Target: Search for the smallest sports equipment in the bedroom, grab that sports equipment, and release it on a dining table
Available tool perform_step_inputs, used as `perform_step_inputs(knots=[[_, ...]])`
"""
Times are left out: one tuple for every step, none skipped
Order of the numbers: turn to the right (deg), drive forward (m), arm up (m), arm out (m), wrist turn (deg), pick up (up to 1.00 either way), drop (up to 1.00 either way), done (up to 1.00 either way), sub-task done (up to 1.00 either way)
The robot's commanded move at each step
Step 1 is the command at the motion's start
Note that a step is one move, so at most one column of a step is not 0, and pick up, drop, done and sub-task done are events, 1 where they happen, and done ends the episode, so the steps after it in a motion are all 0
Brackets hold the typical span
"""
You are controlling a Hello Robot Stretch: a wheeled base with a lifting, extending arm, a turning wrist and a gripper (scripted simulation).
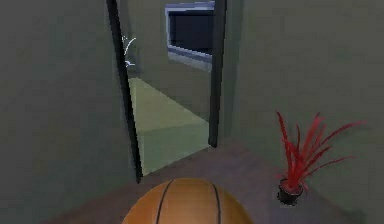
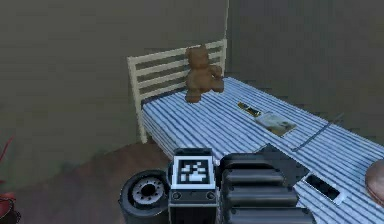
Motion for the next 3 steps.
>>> perform_step_inputs(knots=[[0.0, 1.0, 0.0, 0.0, 0.0, 0.0, 0.0, 0.0, 0.0], [0.0, 0.25, 0.0, 0.0, 0.0, 0.0, 0.0, 0.0, 0.0], [-24.0, 0.0, 0.0, 0.0, 0.0, 0.0, 0.0, 0.0, 0.0]])
